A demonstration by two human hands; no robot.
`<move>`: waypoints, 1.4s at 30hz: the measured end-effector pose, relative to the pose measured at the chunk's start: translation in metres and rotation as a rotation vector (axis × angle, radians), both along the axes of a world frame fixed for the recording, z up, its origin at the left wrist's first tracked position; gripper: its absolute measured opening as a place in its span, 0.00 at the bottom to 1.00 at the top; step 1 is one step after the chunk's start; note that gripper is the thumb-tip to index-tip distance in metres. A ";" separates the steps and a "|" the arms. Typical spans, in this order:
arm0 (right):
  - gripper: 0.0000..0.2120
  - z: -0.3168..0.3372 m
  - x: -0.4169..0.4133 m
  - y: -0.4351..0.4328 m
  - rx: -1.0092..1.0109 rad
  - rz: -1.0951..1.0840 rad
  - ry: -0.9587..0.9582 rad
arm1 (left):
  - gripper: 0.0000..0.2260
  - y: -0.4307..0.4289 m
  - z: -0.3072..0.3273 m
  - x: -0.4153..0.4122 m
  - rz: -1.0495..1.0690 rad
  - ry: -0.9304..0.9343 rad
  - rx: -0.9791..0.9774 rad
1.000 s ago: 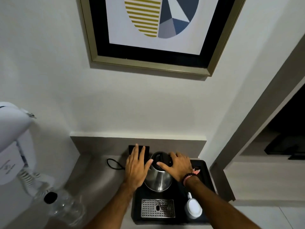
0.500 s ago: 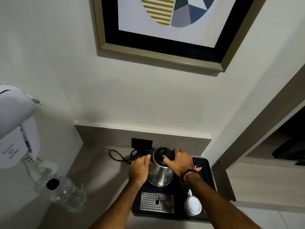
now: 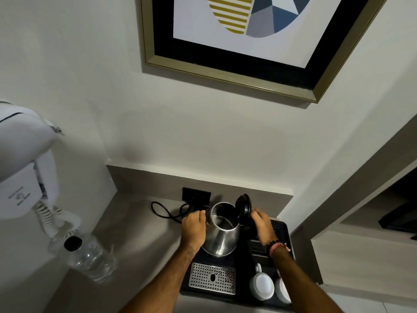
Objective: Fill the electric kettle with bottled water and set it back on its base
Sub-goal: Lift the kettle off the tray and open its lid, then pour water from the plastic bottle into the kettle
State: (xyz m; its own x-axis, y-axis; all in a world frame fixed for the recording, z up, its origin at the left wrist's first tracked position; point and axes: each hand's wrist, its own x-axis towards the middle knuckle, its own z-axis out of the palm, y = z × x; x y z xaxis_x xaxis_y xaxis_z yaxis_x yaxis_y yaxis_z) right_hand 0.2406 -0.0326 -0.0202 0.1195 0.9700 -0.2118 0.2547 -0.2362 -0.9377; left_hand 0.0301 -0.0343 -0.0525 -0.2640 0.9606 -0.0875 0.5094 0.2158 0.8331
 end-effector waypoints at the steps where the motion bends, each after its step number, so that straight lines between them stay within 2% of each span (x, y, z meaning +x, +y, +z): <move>1: 0.18 0.000 0.000 0.000 -0.015 0.000 0.033 | 0.18 0.000 0.000 0.001 0.008 0.014 0.004; 8: 0.25 0.008 -0.004 0.000 -0.036 -0.009 0.146 | 0.18 -0.006 0.010 0.004 0.042 0.063 0.040; 10: 0.23 0.013 -0.008 0.000 -0.015 0.016 0.156 | 0.18 -0.011 0.016 0.001 0.041 0.070 0.066; 13: 0.30 0.020 -0.015 0.005 0.029 0.072 0.164 | 0.18 -0.014 0.024 -0.012 0.064 0.130 0.118; 16: 0.30 0.029 -0.035 0.012 0.061 0.141 0.156 | 0.18 -0.016 0.032 -0.035 0.134 0.167 0.161; 19: 0.28 0.031 -0.067 0.018 0.059 0.198 0.163 | 0.17 -0.023 0.031 -0.063 0.204 0.204 0.174; 24: 0.14 0.024 -0.133 0.022 0.007 0.301 0.161 | 0.17 -0.040 0.017 -0.118 0.333 0.198 0.115; 30: 0.10 0.006 -0.187 0.027 -0.073 0.382 0.178 | 0.17 -0.055 0.006 -0.156 0.436 0.233 0.076; 37: 0.20 -0.025 -0.208 0.032 -0.158 0.384 0.183 | 0.17 -0.064 -0.015 -0.165 0.500 0.174 0.018; 42: 0.15 -0.043 -0.204 0.028 -0.165 0.393 0.153 | 0.17 -0.068 -0.032 -0.163 0.503 0.169 0.001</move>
State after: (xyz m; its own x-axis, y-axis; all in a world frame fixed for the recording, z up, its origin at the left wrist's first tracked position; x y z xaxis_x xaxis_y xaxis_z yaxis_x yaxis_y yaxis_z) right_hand 0.0362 -0.0049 -0.0631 -0.2957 0.8874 -0.3536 0.2159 -0.2985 -0.9297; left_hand -0.1331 -0.1025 -0.0846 -0.7024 0.7117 -0.0030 0.4706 0.4675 0.7483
